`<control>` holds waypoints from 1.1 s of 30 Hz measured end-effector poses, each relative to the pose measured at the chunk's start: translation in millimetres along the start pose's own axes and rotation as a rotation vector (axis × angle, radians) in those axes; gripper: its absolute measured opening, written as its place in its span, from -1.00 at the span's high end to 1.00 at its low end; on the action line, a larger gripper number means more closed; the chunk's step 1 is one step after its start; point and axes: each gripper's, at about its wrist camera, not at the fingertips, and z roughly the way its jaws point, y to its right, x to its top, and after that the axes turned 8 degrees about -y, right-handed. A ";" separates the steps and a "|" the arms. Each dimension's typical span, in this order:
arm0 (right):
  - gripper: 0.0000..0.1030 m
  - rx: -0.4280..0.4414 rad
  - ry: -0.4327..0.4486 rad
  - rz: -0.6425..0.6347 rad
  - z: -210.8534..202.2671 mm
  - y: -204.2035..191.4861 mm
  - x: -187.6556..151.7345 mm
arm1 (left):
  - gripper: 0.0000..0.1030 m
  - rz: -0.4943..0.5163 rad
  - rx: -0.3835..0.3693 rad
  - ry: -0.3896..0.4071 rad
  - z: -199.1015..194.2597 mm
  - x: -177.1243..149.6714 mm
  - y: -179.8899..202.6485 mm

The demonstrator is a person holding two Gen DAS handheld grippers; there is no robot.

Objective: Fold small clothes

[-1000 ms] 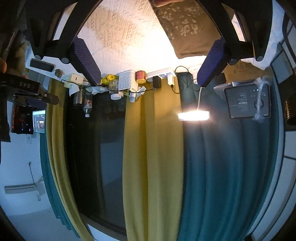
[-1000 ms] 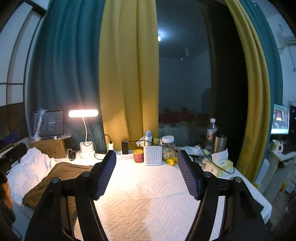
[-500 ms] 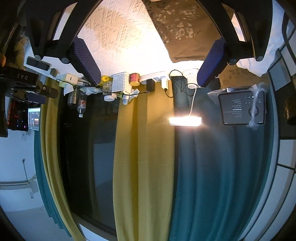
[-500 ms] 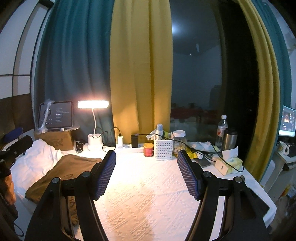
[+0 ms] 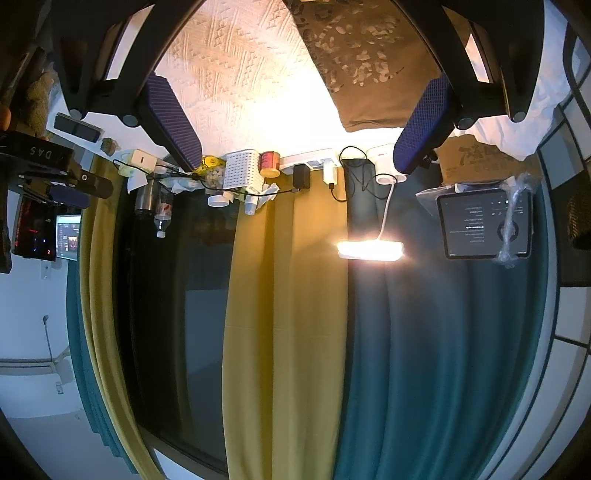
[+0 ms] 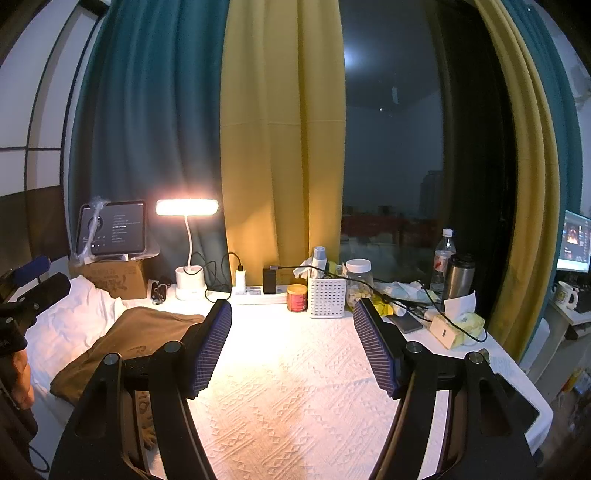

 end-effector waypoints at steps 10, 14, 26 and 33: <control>-0.39 0.001 0.000 -0.001 0.0 1.0 -0.6 | -0.98 0.012 0.067 -0.003 0.2 0.5 3.5; -0.39 0.000 -0.001 0.001 -0.2 0.9 -0.8 | -0.98 0.011 0.065 -0.012 2.5 -0.7 3.0; -0.39 -0.005 -0.005 0.005 -1.4 6.5 -6.7 | -0.98 0.010 -0.003 -0.024 6.3 -1.5 6.5; -0.39 -0.007 -0.007 0.004 -1.5 8.6 -9.5 | -0.98 0.010 -0.005 -0.022 7.0 -0.2 7.4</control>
